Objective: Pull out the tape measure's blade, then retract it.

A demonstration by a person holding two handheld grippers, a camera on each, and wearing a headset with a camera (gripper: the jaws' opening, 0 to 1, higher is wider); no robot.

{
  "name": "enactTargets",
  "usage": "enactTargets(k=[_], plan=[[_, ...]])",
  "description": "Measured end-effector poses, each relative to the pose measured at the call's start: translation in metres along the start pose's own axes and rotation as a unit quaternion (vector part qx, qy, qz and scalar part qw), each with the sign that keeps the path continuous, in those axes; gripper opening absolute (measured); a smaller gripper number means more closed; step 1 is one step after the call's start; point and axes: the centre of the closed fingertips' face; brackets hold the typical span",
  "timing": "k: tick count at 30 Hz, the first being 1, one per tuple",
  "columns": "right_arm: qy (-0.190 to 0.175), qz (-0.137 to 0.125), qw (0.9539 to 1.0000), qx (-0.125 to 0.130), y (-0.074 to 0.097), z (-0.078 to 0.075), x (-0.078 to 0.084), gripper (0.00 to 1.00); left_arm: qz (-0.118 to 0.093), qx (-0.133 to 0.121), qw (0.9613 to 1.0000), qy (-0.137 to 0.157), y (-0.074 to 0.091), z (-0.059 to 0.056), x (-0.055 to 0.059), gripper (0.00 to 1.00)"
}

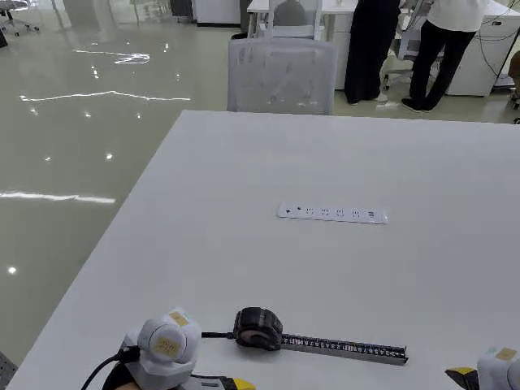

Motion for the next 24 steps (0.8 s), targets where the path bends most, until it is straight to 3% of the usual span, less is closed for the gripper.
enactTargets(k=[8,15,18,24], plan=[[-0.025,-0.005,0.9993,0.028,0.016,0.009,0.001,0.90,-0.008,-0.005,0.9998,0.018,0.019,-0.003,0.009,0.78],[-0.032,-0.009,0.9988,0.036,0.030,0.026,-0.004,0.95,-0.015,-0.015,0.9991,0.036,0.033,-0.002,0.016,0.81],[-0.030,-0.015,0.9987,0.039,0.033,0.032,-0.007,0.97,-0.026,-0.021,0.9974,0.064,0.038,0.002,0.017,0.83],[-0.027,-0.016,0.9985,0.045,0.046,0.037,-0.010,1.00,-0.023,-0.024,0.9970,0.070,0.048,0.000,0.022,0.87]])
Point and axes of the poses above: the centre of the closed fingertips' face, and the gripper's own axes: y roughly backward along the fingers, z roughly to its left, x roughly out of its underside, and after that the axes turned 13 degrees about y, right-handed
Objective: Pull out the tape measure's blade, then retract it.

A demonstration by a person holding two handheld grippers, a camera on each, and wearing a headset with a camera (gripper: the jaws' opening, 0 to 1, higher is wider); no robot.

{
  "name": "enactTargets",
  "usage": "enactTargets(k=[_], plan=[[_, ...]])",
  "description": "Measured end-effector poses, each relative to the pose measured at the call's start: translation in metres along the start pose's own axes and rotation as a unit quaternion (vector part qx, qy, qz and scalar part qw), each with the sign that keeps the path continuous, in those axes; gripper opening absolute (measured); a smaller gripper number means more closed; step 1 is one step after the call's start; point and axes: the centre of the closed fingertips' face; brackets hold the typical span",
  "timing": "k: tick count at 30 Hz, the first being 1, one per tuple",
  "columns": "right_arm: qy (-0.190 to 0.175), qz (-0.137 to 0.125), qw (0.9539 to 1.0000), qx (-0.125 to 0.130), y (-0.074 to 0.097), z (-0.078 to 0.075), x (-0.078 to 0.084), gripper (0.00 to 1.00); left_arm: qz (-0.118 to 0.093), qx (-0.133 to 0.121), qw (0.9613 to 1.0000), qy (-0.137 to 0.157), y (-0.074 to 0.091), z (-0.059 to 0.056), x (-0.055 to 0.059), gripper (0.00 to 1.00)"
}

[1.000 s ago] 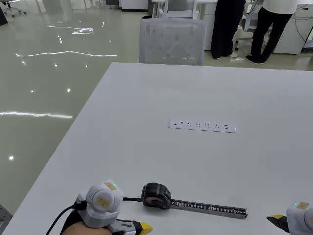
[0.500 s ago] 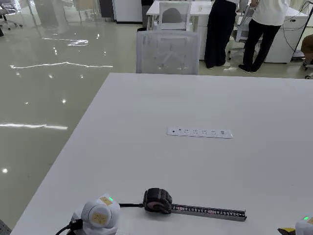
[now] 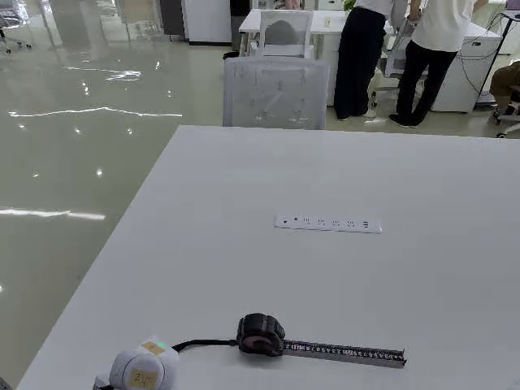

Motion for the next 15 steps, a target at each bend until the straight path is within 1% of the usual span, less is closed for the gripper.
enactTargets(k=[5,8,11,12,14,15], plan=[[-0.005,0.008,0.9999,0.004,0.014,0.002,0.000,1.00,-0.004,-0.006,0.9999,0.009,0.011,0.000,0.000,0.88],[-0.001,0.010,0.9999,0.005,0.020,0.004,0.000,1.00,0.000,-0.011,0.9998,0.016,0.018,-0.002,0.003,0.90],[0.005,0.013,0.9999,0.001,0.026,0.008,-0.001,1.00,-0.003,-0.025,0.9993,0.027,0.023,0.002,0.003,0.93],[0.007,0.013,0.9999,-0.003,0.028,0.010,-0.003,1.00,-0.003,-0.024,0.9992,0.030,0.025,0.001,0.004,0.94],[0.013,0.008,0.9999,-0.003,0.032,0.012,-0.006,1.00,0.001,-0.030,0.9987,0.041,0.028,0.000,0.006,0.98],[0.014,0.006,0.9999,-0.005,0.034,0.013,-0.008,1.00,0.000,-0.031,0.9986,0.042,0.030,-0.001,0.007,1.00]])
Point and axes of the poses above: the centre of the closed fingertips' face, and the gripper's own axes: y roughly backward along the fingers, z roughly to its left, x roughly out of its underside, and after that the axes turned 13 degrees about y, right-handed
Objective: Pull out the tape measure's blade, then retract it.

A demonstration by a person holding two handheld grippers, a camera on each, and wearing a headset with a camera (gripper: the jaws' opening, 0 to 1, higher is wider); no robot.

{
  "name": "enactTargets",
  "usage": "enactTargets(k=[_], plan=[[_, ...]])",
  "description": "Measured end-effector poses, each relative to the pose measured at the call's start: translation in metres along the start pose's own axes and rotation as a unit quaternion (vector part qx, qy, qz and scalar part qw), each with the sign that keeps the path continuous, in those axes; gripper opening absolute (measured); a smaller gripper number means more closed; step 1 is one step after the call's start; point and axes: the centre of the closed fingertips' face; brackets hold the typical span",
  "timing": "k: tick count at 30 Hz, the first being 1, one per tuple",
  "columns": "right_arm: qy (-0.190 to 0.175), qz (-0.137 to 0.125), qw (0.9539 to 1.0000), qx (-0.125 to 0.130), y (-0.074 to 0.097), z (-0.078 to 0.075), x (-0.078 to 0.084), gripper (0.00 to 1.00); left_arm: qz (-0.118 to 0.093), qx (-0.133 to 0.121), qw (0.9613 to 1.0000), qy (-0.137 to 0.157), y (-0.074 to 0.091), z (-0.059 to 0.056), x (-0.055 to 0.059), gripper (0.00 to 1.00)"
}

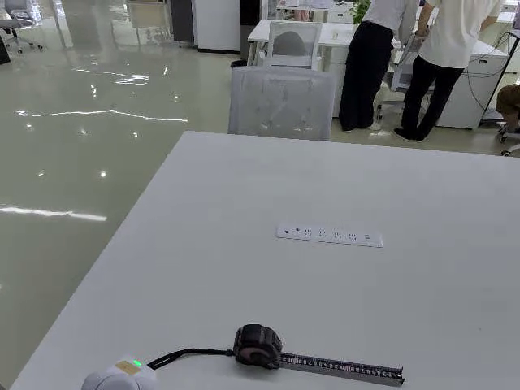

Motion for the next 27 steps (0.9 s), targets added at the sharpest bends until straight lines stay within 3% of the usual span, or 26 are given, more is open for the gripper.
enactTargets(k=[12,20,27], plan=[[-0.011,-0.004,0.9999,-0.006,0.016,0.014,-0.004,1.00,0.000,-0.028,0.9995,-0.014,0.022,-0.003,0.003,1.00],[-0.012,-0.008,0.9999,0.002,0.025,0.011,-0.006,1.00,0.004,-0.026,0.9996,-0.011,0.022,-0.005,0.004,1.00],[-0.005,-0.001,0.9999,0.013,0.021,0.009,-0.001,1.00,-0.002,-0.032,0.9994,-0.014,0.018,-0.005,0.001,1.00]])
Point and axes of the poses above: the centre of the closed fingertips' face, and the gripper's own axes: y roughly backward along the fingers, z roughly to its left, x roughly out of its underside, and after that the axes turned 13 degrees about y, right-handed
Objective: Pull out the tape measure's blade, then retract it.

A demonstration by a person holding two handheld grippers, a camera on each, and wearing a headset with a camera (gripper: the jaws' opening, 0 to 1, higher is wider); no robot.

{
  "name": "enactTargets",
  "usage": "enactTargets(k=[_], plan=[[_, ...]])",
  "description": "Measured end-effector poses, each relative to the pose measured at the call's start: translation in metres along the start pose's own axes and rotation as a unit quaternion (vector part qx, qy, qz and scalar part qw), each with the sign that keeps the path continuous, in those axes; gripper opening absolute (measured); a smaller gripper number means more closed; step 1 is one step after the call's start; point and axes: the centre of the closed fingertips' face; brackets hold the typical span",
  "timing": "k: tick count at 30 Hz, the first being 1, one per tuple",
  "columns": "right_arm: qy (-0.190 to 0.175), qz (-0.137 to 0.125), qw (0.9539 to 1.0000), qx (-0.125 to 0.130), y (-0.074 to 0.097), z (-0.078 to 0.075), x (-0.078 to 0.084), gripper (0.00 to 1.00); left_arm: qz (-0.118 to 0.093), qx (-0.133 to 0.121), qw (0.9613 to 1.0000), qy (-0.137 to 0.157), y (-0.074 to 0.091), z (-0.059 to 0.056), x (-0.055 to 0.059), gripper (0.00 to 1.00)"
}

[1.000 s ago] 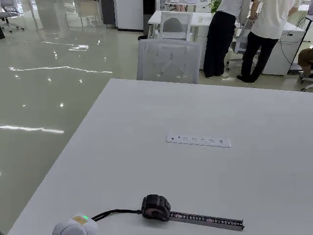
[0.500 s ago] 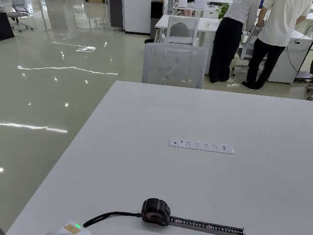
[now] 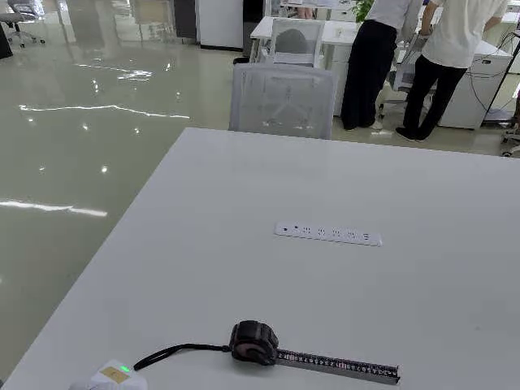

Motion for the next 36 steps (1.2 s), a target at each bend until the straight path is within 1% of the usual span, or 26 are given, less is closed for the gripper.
enactTargets(k=[3,5,7,11,12,16,19,21,23,26,31,33,36], plan=[[-0.002,0.000,1.0000,-0.003,-0.003,0.003,0.001,1.00,0.004,0.000,1.0000,0.003,-0.002,-0.001,0.002,1.00],[0.001,0.004,1.0000,-0.005,-0.006,0.005,0.001,1.00,0.010,-0.006,0.9999,-0.001,-0.003,-0.004,0.003,1.00],[0.000,0.005,1.0000,-0.007,-0.009,0.007,0.002,1.00,0.010,-0.006,0.9999,-0.003,-0.004,-0.006,0.001,1.00],[-0.003,0.007,0.9999,-0.007,-0.012,0.007,0.004,1.00,0.010,-0.008,0.9999,0.002,-0.010,-0.009,-0.002,1.00],[-0.003,0.008,0.9999,-0.007,-0.013,0.007,0.004,1.00,0.013,-0.013,0.9998,0.005,-0.011,-0.009,-0.002,1.00],[-0.002,0.013,0.9999,-0.006,-0.016,0.005,0.006,1.00,0.016,-0.014,0.9998,0.002,-0.014,-0.013,-0.001,1.00],[0.000,0.018,0.9998,-0.005,-0.019,0.004,0.008,1.00,0.019,-0.011,0.9997,0.003,-0.017,-0.015,0.001,1.00],[0.001,0.017,0.9998,-0.005,-0.022,0.002,0.008,1.00,0.024,-0.004,0.9997,0.005,-0.020,-0.019,0.002,1.00],[0.006,0.021,0.9997,-0.007,-0.025,0.002,0.009,1.00,0.023,0.006,0.9997,0.010,-0.023,-0.023,0.001,1.00],[0.010,0.024,0.9996,-0.012,-0.030,0.001,0.010,1.00,0.024,0.011,0.9996,0.011,-0.029,-0.027,-0.001,1.00],[0.014,0.032,0.9992,-0.021,-0.036,0.001,0.012,1.00,0.028,0.011,0.9996,0.004,-0.037,-0.028,-0.001,1.00],[0.015,0.035,0.9990,-0.022,-0.039,-0.001,0.014,1.00,0.027,0.009,0.9996,0.004,-0.040,-0.027,-0.002,1.00],[0.015,0.038,0.9989,-0.023,-0.043,-0.005,0.015,0.99,0.033,0.009,0.9994,0.003,-0.043,-0.027,-0.001,1.00]])
Point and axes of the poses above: the centre of the closed fingertips' face, and the gripper's own axes: y roughly backward along the fingers, z roughly to its left, x roughly out of its underside, and after that the axes turned 13 degrees about y, right-handed
